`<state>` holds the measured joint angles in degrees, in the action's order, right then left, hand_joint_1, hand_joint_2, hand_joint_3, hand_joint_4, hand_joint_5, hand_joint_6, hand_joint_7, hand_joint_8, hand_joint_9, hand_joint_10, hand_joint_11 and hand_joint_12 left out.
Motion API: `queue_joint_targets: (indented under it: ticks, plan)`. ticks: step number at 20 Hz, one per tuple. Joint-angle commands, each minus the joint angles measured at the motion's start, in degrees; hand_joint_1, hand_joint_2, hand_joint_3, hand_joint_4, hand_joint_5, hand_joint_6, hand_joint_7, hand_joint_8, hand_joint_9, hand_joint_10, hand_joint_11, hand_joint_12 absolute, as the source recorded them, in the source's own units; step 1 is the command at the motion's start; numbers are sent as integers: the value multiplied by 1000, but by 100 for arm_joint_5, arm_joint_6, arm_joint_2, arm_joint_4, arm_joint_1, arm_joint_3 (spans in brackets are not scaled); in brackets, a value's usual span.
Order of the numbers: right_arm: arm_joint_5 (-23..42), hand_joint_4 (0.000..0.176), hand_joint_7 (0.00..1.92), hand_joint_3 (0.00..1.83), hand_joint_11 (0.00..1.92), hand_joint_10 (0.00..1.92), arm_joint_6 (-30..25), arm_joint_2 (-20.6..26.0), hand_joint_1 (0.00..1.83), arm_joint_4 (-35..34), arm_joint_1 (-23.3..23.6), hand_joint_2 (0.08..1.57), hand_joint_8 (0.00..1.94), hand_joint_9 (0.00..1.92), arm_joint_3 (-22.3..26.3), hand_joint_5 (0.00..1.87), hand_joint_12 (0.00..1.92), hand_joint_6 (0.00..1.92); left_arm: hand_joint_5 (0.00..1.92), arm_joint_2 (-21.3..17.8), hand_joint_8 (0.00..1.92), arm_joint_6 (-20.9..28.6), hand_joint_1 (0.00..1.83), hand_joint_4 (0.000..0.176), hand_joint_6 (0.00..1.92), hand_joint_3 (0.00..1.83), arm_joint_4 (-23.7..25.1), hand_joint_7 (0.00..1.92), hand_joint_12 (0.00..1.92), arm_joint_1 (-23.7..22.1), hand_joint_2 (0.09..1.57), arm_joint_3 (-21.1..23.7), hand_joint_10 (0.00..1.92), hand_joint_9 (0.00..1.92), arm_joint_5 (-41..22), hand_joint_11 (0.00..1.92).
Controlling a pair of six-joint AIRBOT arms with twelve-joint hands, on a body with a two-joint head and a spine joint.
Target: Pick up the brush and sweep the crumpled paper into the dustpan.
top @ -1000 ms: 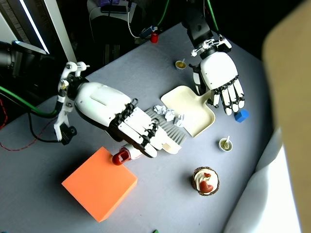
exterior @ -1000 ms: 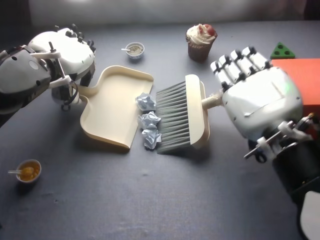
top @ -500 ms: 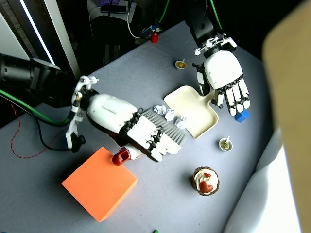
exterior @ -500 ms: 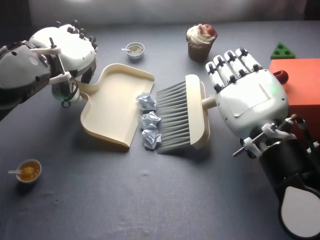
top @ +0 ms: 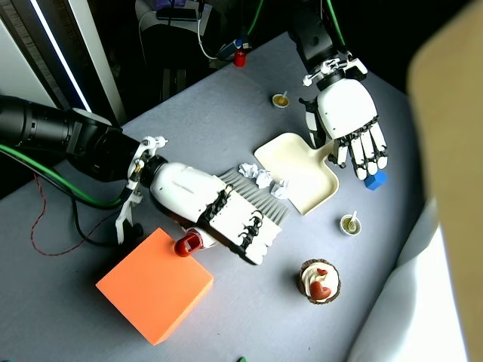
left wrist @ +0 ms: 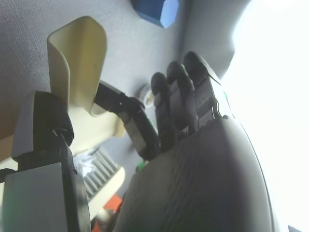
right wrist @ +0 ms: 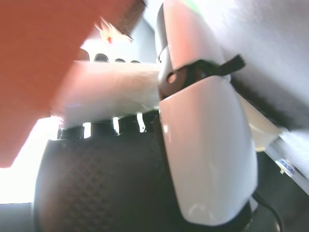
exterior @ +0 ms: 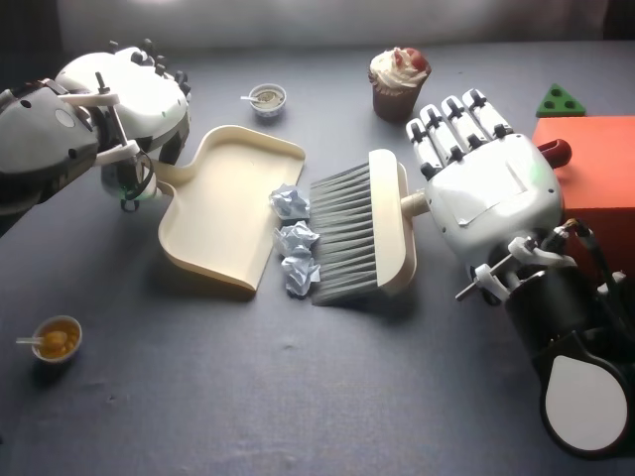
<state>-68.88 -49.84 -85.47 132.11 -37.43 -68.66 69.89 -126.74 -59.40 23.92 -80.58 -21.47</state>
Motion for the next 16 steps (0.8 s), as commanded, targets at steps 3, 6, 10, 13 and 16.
queue_joint_targets:
  ticks: [3,6,10,13,16]
  plan:
    - [-502,0,561,0,458,26,13,44,1120,590,58,1063,19,565,-45,478,123,13,948,-22,2,-25,1059,27,1031,2,170,314,469,-77,1133,-15,2,220,-465,1]
    - [-505,0,999,2,657,136,13,82,1219,631,59,1106,888,1032,-41,891,659,681,977,-22,1,-25,1086,0,985,0,171,324,458,-88,1121,-15,2,212,-482,14]
    - [-506,0,829,2,733,1915,17,148,1202,764,58,1083,1924,851,-11,1003,1918,1026,979,-22,1,-24,1083,0,983,1,164,351,468,-92,1120,-19,2,234,-481,17]
    - [-505,0,1044,5,1105,1921,25,191,1614,856,60,1156,1941,1129,-15,1064,1921,1914,949,-24,2,-25,1067,8,1030,2,164,333,475,-91,1133,-21,2,224,-477,5]
    - [-451,0,1053,5,1174,1921,30,299,1648,951,79,1181,1941,1133,42,990,1921,1921,980,-30,4,-25,1088,0,982,0,162,343,426,-90,1120,-21,3,214,-466,11]
